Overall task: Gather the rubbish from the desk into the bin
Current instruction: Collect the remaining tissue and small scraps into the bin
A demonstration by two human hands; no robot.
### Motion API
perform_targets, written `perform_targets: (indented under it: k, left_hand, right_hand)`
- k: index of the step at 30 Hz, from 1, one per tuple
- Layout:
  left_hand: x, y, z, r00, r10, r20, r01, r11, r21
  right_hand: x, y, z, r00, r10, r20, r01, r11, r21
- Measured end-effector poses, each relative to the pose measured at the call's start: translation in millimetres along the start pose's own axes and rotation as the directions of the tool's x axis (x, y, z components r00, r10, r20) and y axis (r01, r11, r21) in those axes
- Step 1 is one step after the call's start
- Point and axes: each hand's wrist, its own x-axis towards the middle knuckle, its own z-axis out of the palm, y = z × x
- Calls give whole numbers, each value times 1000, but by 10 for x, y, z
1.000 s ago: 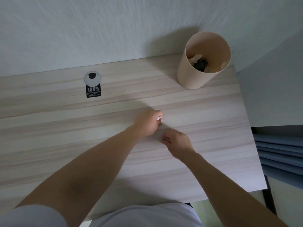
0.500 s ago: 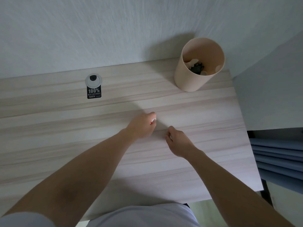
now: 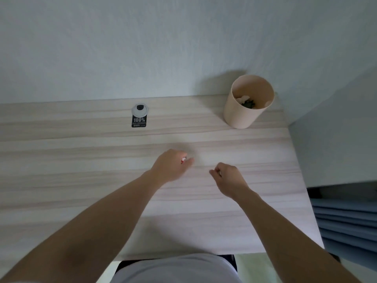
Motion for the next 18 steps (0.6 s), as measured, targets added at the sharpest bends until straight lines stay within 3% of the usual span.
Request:
perform_targets:
  k: [9,18]
  left_hand:
    - [-302,180,-426,979,83,-187,-72,995,64]
    - [-564,542,-677,943,206,-262,-211,977,7]
  right_hand:
    - [-382,-358,-429,975,-31,-220,-10,983,-181]
    - [-1084,-526,-895,927,16,-375,-101,973,-208]
